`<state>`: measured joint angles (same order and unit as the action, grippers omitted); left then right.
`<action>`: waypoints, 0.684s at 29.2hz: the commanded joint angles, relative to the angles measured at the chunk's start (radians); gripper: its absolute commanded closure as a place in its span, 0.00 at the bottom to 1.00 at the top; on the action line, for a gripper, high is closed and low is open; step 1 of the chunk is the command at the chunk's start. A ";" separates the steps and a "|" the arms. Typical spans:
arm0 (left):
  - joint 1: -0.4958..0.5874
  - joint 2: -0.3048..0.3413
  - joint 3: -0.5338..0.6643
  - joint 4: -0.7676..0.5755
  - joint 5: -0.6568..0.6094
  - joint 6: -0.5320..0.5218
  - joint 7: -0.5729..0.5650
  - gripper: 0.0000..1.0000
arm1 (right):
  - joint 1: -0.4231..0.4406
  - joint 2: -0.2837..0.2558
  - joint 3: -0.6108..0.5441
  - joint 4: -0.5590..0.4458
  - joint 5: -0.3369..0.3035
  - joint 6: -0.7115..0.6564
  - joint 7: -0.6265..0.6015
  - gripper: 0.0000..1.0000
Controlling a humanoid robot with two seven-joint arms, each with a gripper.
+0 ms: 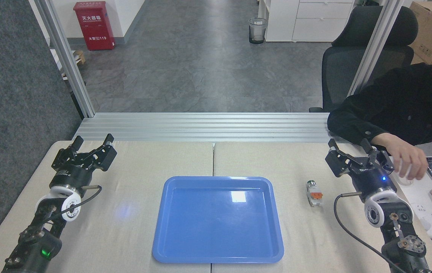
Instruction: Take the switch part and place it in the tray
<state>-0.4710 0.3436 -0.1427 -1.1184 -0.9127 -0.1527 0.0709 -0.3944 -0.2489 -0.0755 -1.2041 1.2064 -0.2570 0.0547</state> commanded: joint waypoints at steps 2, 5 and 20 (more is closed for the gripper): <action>0.000 0.000 0.000 0.000 0.000 0.001 0.000 0.00 | 0.003 -0.003 -0.003 -0.002 -0.001 -0.001 0.002 0.00; 0.000 0.000 0.000 0.000 0.000 0.001 0.000 0.00 | 0.003 0.000 -0.003 -0.002 -0.001 -0.002 0.002 0.00; 0.000 0.000 0.000 0.000 0.000 0.001 0.000 0.00 | 0.008 0.002 -0.003 -0.005 -0.002 -0.004 0.007 0.00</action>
<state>-0.4710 0.3436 -0.1427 -1.1184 -0.9127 -0.1527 0.0709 -0.3881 -0.2491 -0.0773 -1.2058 1.2047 -0.2602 0.0592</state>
